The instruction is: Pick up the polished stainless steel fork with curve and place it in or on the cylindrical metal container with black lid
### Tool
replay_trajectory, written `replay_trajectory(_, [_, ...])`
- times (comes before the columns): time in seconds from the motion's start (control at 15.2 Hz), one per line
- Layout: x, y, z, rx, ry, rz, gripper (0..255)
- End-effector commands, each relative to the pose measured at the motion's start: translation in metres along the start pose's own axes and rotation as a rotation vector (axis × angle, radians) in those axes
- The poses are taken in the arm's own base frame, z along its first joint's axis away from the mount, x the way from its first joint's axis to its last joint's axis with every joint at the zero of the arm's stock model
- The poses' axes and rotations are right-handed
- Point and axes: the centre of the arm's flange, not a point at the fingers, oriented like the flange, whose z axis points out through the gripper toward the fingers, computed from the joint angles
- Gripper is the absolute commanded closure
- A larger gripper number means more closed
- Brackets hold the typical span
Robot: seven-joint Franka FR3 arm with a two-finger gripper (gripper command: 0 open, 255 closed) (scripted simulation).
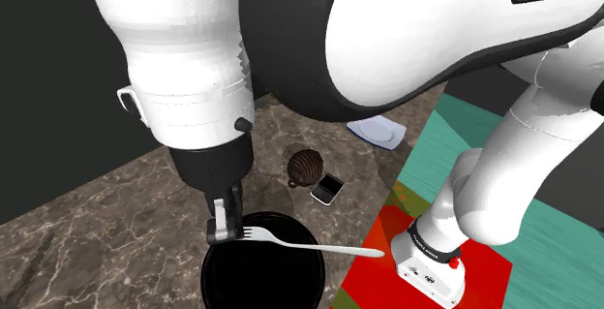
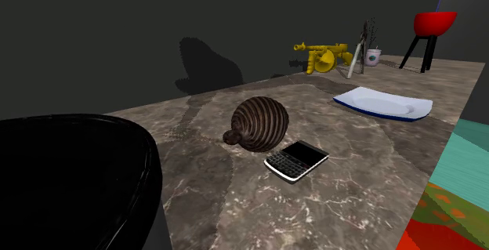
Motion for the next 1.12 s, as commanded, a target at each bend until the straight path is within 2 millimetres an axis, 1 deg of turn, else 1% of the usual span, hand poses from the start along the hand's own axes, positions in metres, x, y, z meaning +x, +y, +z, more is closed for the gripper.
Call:
replay_trajectory(0.0, [0.002, 0.002, 0.012, 0.000, 0.000, 0.000, 255])
replay_trajectory(0.26, [0.004, 0.004, 0.032, 0.000, 0.000, 0.000, 255])
replay_trajectory(0.33, [0.006, 0.005, 0.041, 0.000, 0.000, 0.000, 255])
replay_trajectory(0.86, [0.006, 0.005, 0.041, 0.000, 0.000, 0.000, 255])
replay_trajectory(0.92, [0.006, 0.005, 0.041, 0.000, 0.000, 0.000, 0])
replay_trajectory(1.06, [0.006, 0.005, 0.041, 0.000, 0.000, 0.000, 0])
